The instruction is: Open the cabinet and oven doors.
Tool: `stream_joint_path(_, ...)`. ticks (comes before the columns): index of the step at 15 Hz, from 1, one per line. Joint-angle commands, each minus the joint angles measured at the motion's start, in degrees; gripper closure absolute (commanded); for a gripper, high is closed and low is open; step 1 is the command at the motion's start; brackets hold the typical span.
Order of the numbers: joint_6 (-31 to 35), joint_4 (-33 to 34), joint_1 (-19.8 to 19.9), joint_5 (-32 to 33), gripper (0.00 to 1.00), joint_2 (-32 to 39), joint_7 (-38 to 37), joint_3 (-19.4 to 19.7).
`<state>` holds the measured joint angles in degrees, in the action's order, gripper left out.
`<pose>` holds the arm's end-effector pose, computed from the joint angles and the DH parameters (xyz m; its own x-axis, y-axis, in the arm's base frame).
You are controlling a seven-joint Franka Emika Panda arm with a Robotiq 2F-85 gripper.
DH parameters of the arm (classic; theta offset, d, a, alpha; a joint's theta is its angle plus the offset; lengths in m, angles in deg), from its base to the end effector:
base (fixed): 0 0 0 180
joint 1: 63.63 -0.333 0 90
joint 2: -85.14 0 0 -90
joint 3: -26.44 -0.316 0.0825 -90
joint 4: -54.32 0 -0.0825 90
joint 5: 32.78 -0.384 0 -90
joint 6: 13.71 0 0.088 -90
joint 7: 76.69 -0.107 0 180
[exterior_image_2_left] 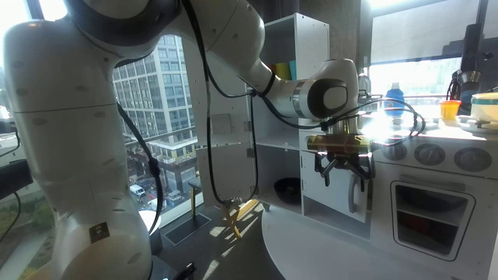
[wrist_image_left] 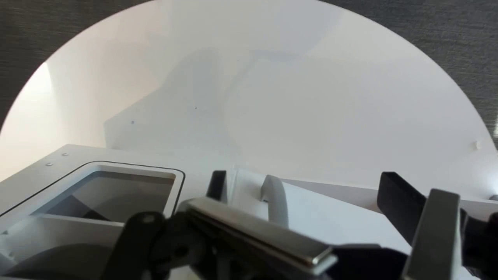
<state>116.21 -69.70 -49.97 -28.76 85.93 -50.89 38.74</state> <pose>0.4906 -0.2406 0.3979 0.9977 0.0424 0.0529 0.0373 -0.9950 0.0928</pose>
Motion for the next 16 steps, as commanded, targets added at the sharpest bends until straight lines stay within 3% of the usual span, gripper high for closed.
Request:
stream_joint_path(1, 8.04, -3.43, 0.02, 8.53, 0.00, -5.12, -6.79, 0.63)
stream_joint_path(3, 12.66, -3.72, 0.20, 12.55, 0.00, -5.71, -9.27, 0.79)
stream_joint_path(6, 13.30, -1.68, 0.01, 13.93, 0.00, -4.57, -7.23, 0.95)
stream_joint_path(14, 11.13, 1.58, -0.69, 0.57, 0.00, -1.50, 23.47, 1.68)
stream_joint_path(16, 11.28, 2.32, -0.53, -0.85, 0.00, -0.64, 27.70, 1.32)
